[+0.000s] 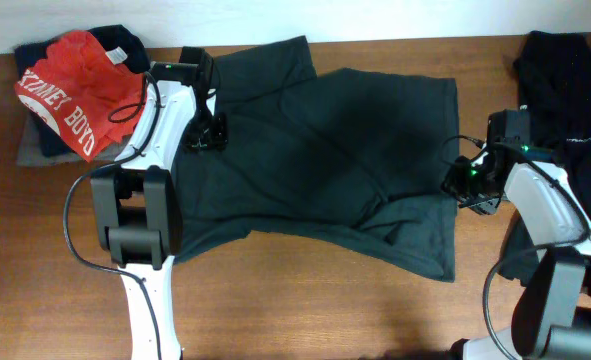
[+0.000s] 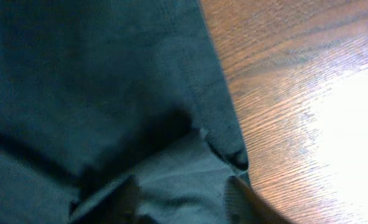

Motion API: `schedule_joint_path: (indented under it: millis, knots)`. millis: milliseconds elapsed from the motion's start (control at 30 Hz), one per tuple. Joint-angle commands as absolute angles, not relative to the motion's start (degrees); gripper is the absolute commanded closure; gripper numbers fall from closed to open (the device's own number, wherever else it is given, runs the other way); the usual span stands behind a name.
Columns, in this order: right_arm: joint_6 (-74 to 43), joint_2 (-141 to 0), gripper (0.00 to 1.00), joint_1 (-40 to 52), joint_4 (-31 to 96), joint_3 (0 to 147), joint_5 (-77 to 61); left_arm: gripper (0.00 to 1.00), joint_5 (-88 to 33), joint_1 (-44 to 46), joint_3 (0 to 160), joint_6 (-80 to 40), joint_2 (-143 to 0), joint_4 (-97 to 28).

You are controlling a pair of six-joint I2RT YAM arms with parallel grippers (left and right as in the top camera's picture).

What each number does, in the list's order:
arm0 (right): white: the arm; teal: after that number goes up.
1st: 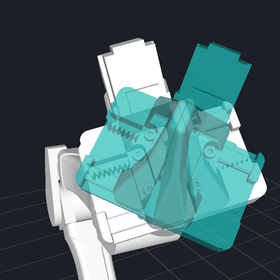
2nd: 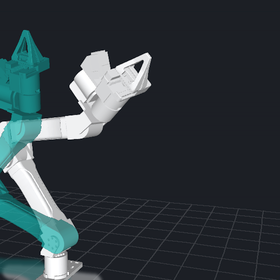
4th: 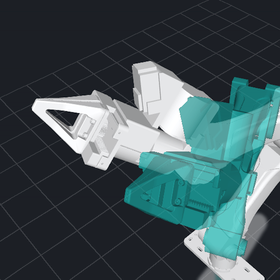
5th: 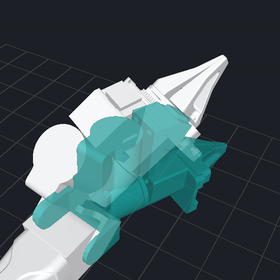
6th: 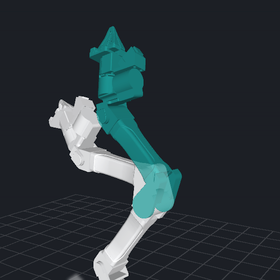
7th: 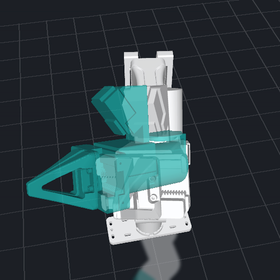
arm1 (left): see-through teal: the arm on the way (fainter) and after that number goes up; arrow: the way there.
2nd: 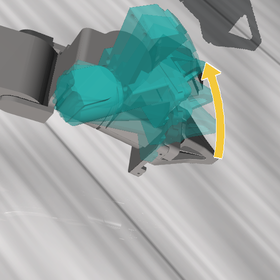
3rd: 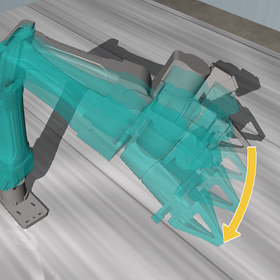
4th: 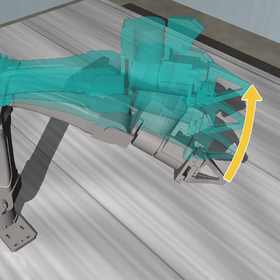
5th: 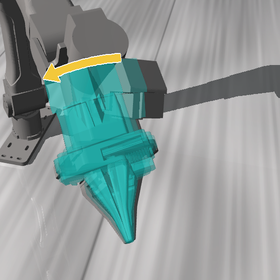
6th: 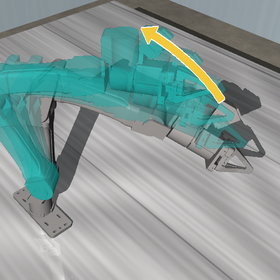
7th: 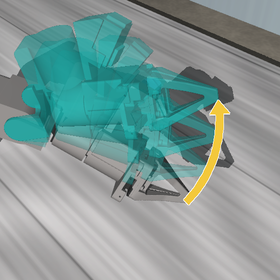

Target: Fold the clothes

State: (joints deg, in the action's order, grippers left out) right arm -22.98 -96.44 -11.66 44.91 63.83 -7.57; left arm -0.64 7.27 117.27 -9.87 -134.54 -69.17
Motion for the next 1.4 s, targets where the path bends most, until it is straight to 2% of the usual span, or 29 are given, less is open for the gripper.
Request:
schedule_joint_path:
  millis: [0, 167, 333, 533, 667, 733, 767, 800, 833, 867, 1033, 1100, 1133, 1167, 1300, 1367]
  knots:
    - [-22.7, -98.8, 0.38, -12.0, 45.4, 63.4, -5.1, 0.60, -0.1, 7.0, 117.1, -9.3, -135.1, -69.4]
    - [-20.1, -102.5, 0.37, -12.0, 45.3, 63.3, -5.8, 0.60, -0.1, 7.0, 117.1, -9.3, -135.1, -69.2]
    - [-19.9, -104.8, 0.71, -12.0, 45.5, 63.3, -5.8, 0.60, -0.1, 7.0, 117.1, -9.3, -135.1, -69.2]
    - [-19.9, -104.9, 0.96, -12.0, 45.7, 63.3, -5.3, 0.60, -0.1, 7.0, 117.1, -9.3, -135.1, -69.3]
    - [-19.8, -104.8, 0.96, -12.1, 45.7, 63.3, -5.3, 0.60, -0.1, 7.0, 117.1, -9.3, -135.1, -69.2]
    - [-17.6, -104.8, 0.75, -12.1, 45.1, 63.4, -5.3, 0.60, -0.1, 7.0, 117.1, -9.3, -135.1, -69.3]
    - [-15.5, -104.8, 0.48, -12.1, 45.0, 63.7, -4.3, 0.60, -0.1, 7.0, 117.1, -9.3, -135.1, -69.3]
    - [-15.0, -104.8, 0.25, -12.1, 45.0, 63.7, -2.7, 0.60, -0.1, 7.0, 117.1, -9.3, -135.1, -69.3]
    - [-15.0, -104.8, 0.14, -12.1, 45.0, 63.7, -1.9, 0.60, -0.1, 7.0, 117.1, -9.3, -135.1, -69.3]
    - [-14.9, -104.8, 0.07, -12.3, 45.0, 63.8, -0.6, 0.60, -0.1, 7.0, 117.1, -9.3, -135.1, -69.3]
    - [-4.5, -104.9, 0.11, -14.0, 45.0, 63.6, -8.0, 0.60, -0.1, 7.0, 117.1, -9.3, -135.1, -69.2]
    - [-1.8, -104.9, 0.28, -14.0, 45.4, 63.6, -12.6, 0.60, -0.1, 7.0, 117.1, -9.3, -135.1, -69.2]
    - [-1.9, -104.9, 0.45, -14.0, 45.6, 63.6, -14.4, 0.60, -0.1, 7.0, 117.1, -9.3, -135.1, -69.2]
    - [-1.9, -104.9, 0.47, -14.0, 45.6, 63.5, -15.4, 0.60, -0.1, 7.0, 117.1, -9.3, -135.1, -69.3]
    - [-1.9, -105.0, 0.43, -13.9, 45.6, 62.9, -17.4, 0.60, -0.1, 7.0, 117.1, -9.3, -135.1, -69.4]
    - [-1.5, -105.2, 0.36, -14.0, 45.5, 61.8, -17.3, 0.60, -0.1, 7.0, 117.1, -9.3, -135.1, -69.5]
